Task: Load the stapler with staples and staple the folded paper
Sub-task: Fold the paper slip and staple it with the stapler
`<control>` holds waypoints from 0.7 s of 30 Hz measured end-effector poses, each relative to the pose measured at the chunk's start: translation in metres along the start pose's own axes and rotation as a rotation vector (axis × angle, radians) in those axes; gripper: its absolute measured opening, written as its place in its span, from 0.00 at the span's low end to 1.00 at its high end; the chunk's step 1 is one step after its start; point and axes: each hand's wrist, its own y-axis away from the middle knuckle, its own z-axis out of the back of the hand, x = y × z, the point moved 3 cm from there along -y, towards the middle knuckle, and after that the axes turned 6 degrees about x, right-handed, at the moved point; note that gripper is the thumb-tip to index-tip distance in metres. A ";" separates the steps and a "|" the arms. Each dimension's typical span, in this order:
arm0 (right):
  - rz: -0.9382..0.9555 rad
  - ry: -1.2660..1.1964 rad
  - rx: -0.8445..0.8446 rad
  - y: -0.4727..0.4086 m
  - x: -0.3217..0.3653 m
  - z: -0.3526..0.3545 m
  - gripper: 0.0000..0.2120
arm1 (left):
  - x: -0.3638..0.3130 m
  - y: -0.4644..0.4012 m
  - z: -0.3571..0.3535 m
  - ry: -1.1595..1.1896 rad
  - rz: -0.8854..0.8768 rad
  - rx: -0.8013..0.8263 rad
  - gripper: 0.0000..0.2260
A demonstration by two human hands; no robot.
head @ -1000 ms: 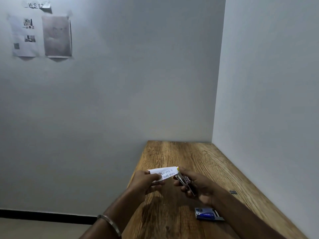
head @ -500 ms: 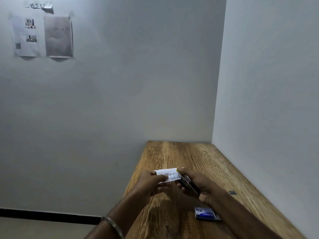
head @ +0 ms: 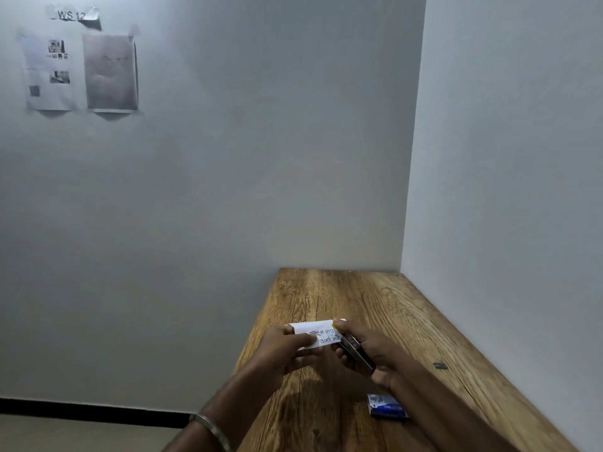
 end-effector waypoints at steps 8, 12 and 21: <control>0.008 -0.019 -0.045 0.000 -0.004 0.003 0.17 | 0.004 -0.001 0.002 -0.011 0.003 0.005 0.08; -0.001 -0.013 -0.044 -0.001 -0.004 0.004 0.19 | 0.002 -0.002 0.002 -0.009 0.007 0.014 0.07; -0.072 -0.045 0.074 0.006 -0.005 0.001 0.25 | 0.004 -0.004 0.005 -0.023 -0.010 0.002 0.07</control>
